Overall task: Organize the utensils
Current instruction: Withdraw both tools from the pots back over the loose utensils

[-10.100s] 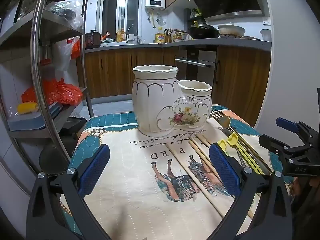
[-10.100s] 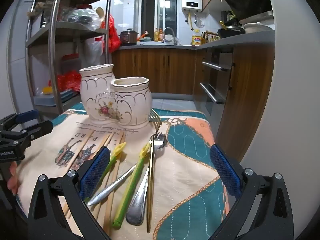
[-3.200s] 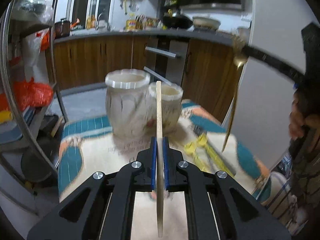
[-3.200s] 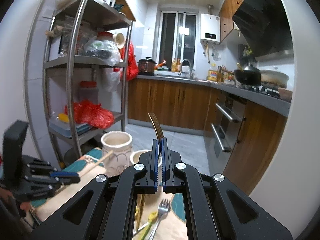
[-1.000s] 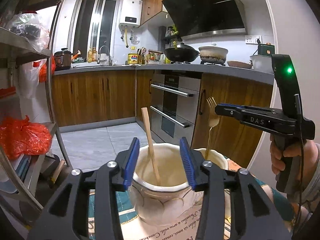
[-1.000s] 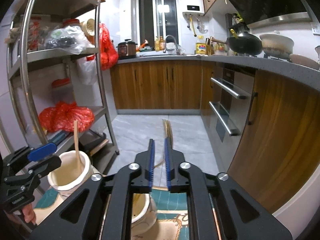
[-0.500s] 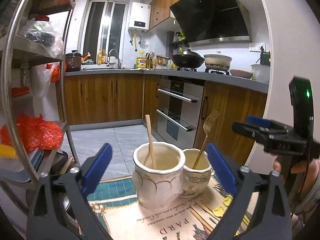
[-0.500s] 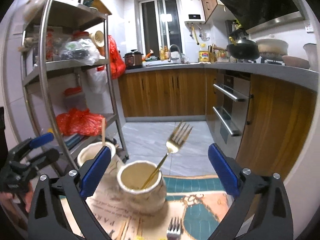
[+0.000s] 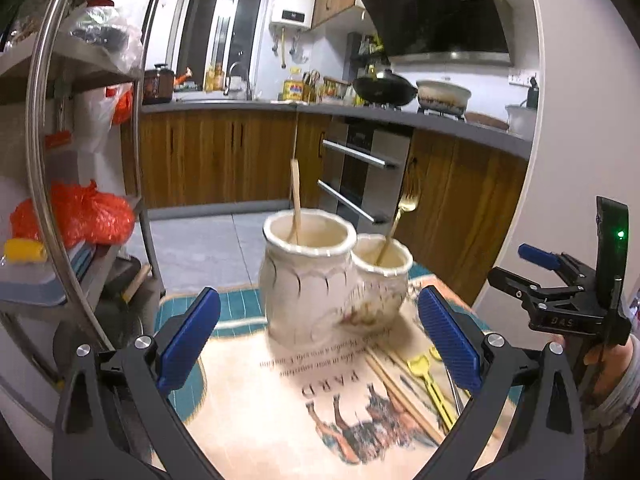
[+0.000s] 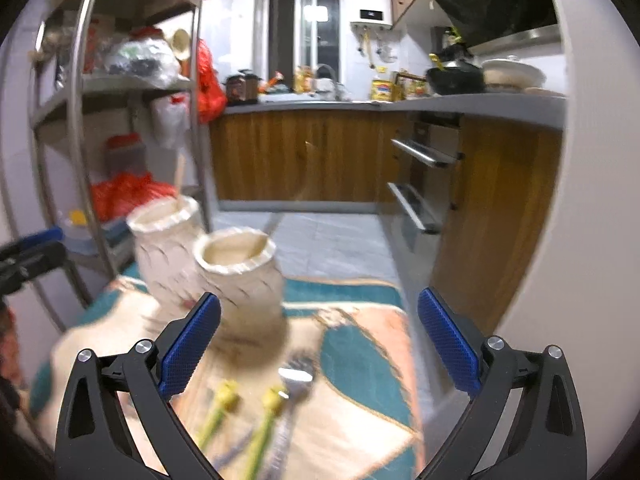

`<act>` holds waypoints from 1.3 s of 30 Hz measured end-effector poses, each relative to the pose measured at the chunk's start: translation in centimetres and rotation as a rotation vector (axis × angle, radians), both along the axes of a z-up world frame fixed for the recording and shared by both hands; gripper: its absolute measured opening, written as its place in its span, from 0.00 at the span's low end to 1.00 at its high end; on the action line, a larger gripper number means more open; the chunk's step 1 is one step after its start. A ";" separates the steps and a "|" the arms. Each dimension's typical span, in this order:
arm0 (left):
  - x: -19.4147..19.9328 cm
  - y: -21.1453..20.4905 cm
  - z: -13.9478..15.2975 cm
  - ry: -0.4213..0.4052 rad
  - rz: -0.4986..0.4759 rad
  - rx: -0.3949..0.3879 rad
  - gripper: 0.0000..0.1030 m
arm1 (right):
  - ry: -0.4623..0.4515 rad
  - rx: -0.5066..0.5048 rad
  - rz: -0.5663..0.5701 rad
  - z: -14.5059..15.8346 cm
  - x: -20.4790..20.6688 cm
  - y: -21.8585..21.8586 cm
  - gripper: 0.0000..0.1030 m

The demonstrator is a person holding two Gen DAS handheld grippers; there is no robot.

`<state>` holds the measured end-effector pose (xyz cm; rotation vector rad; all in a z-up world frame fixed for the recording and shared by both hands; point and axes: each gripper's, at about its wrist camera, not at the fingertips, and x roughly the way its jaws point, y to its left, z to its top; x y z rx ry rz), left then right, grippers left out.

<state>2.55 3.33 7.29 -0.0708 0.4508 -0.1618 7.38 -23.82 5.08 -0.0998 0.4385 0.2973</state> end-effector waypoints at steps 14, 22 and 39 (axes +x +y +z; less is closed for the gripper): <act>0.0 -2.3 -4.8 0.179 -0.026 0.020 0.95 | 0.192 -0.073 0.025 -5.0 -0.8 -0.3 0.95; 1.3 -4.8 -7.5 0.327 -0.029 0.042 0.95 | 0.225 -0.060 0.040 -5.8 -1.1 -1.3 0.95; 2.7 -8.5 -10.8 0.467 0.025 0.149 0.82 | 0.249 -0.049 0.092 -6.5 -1.4 -1.2 0.95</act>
